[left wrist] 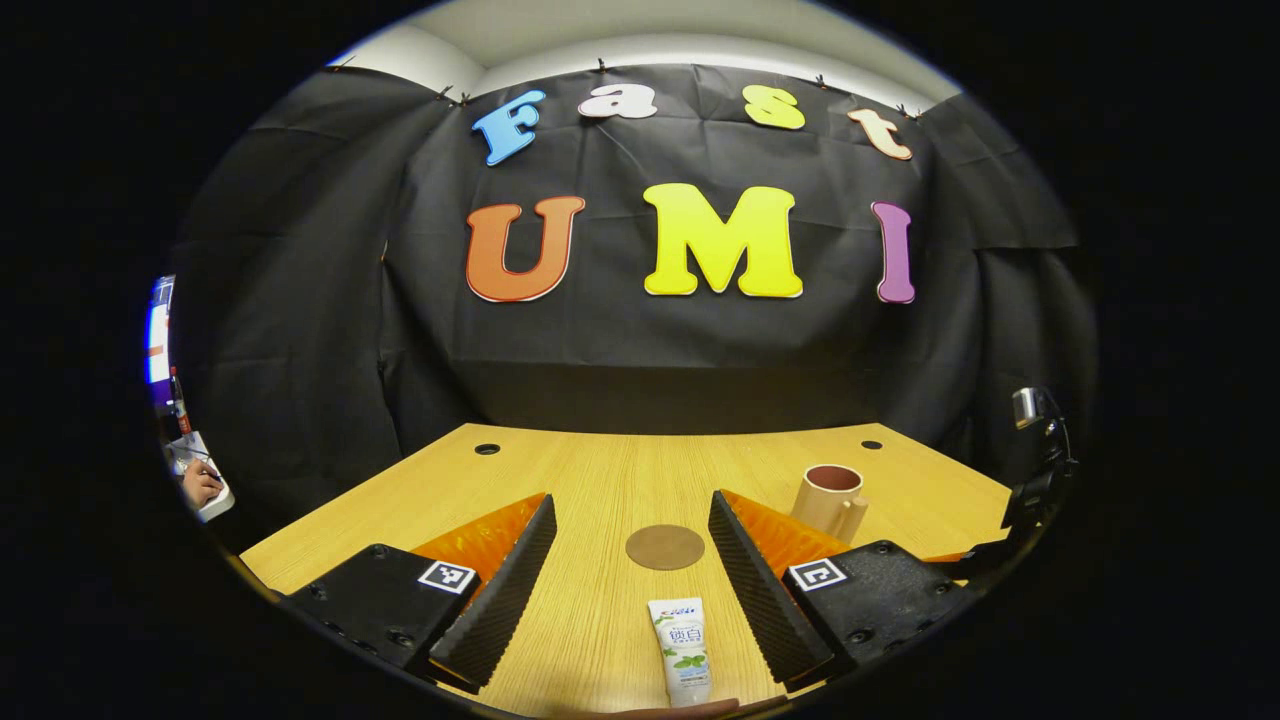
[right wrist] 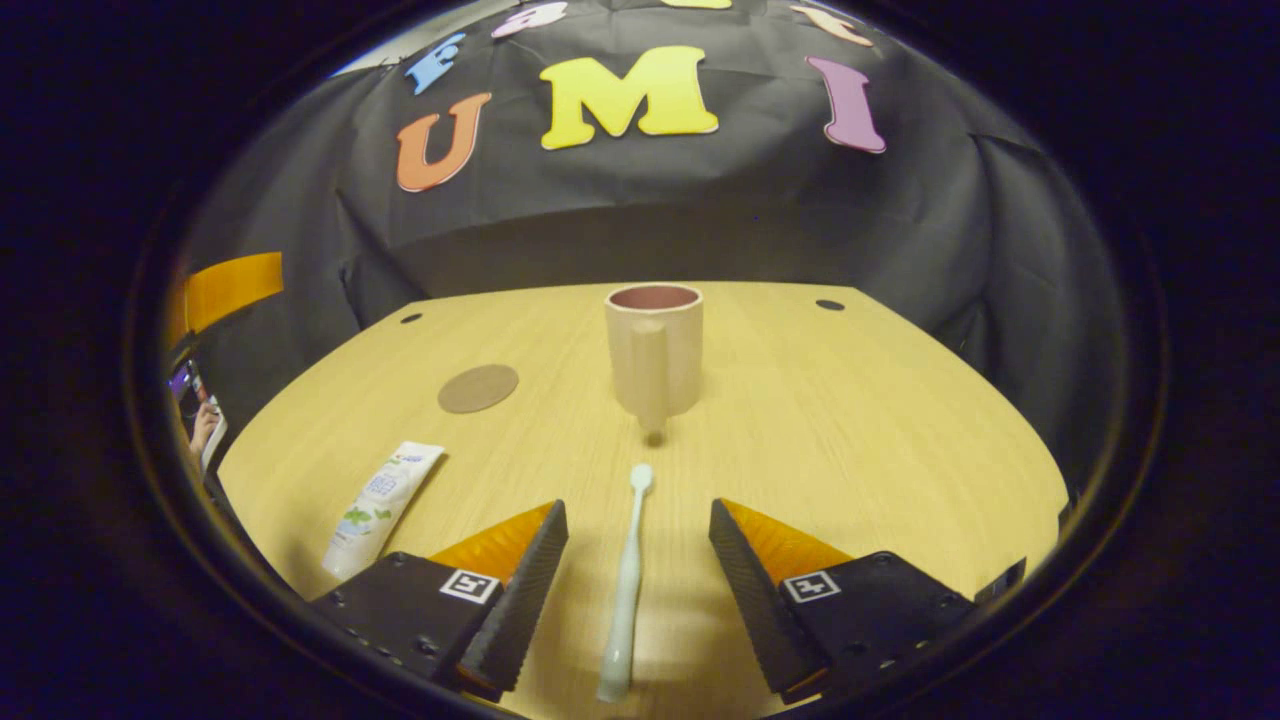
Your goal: Put the toothbrush and toothpaste on the desktop into the cup, then pick up the cup and place it on the coaster on the desktop.
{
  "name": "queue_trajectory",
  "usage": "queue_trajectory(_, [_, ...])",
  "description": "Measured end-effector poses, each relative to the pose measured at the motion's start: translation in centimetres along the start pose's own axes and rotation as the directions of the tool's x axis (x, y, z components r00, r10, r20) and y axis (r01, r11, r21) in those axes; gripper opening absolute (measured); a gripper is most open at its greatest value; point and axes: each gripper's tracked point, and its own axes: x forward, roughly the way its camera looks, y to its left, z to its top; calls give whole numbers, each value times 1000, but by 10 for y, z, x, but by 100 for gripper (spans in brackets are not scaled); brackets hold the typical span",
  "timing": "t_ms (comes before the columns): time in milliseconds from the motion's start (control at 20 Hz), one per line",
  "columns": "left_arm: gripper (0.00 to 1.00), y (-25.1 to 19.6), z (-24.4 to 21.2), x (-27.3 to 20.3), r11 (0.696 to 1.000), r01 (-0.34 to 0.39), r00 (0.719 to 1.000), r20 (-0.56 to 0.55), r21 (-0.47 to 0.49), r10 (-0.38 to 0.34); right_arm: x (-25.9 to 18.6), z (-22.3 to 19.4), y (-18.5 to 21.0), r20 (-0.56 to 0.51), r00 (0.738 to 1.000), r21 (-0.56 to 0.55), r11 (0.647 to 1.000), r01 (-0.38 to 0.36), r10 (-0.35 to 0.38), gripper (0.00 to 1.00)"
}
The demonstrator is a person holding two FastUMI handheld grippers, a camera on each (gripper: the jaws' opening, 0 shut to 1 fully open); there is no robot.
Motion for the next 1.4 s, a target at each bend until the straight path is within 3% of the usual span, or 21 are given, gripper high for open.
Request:
queue_trajectory(100, [98, 0, -5, 1, 1000, 2, 1000, -8, -2, -2, 5, -8, 1, -30, 1000, 9, 1000, -2, 3, 73])
queue_trajectory(200, [98, 0, -10, 3, 1000, 6, 1000, -18, -3, -6, 8, -13, 2, -58, 998, 27, 1000, -4, 6, 67])
queue_trajectory(300, [98, -1, -16, 5, 1000, 15, 999, -34, -9, -15, 9, -14, 4, -56, 998, 14, 1000, -19, 20, 51])
queue_trajectory(350, [98, -1, -21, 6, 1000, 16, 998, -54, -19, -17, 10, -14, 2, -61, 998, 25, 1000, -16, 18, 51])
queue_trajectory(450, [98, -5, -37, 7, 999, 31, 992, -118, -42, -36, 10, -15, 5, -74, 996, 73, 997, -34, 39, 12])
queue_trajectory(500, [98, -9, -46, 8, 998, 41, 987, -151, -54, -48, 10, -14, 4, -78, 996, 66, 997, -37, 42, 8])
queue_trajectory(650, [98, -11, -66, 7, 998, 37, 970, -238, -55, -49, 8, -13, 2, -69, 997, 58, 998, -33, 37, 8])
queue_trajectory(750, [98, -6, -81, 6, 999, 18, 958, -286, -38, -28, 6, -9, -5, -45, 999, 31, 999, -10, 12, 0])
queue_trajectory(1100, [93, -23, -123, -6, 998, 62, 908, -414, -15, -62, -21, 20, -7, 64, 997, 48, 997, -52, 49, 1])
queue_trajectory(1300, [93, -33, -150, -16, 997, 64, 868, -490, -48, -79, -31, 27, -9, 104, 994, 23, 999, -44, 42, 1])
queue_trajectory(1350, [98, -36, -161, -18, 996, 62, 846, -526, -64, -86, -35, 28, -5, 114, 992, 17, 998, -59, 57, 1])
queue_trajectory(1400, [88, -38, -164, -19, 996, 64, 838, -539, -69, -91, -41, 33, 1, 137, 987, 9, 996, -85, 83, 1])
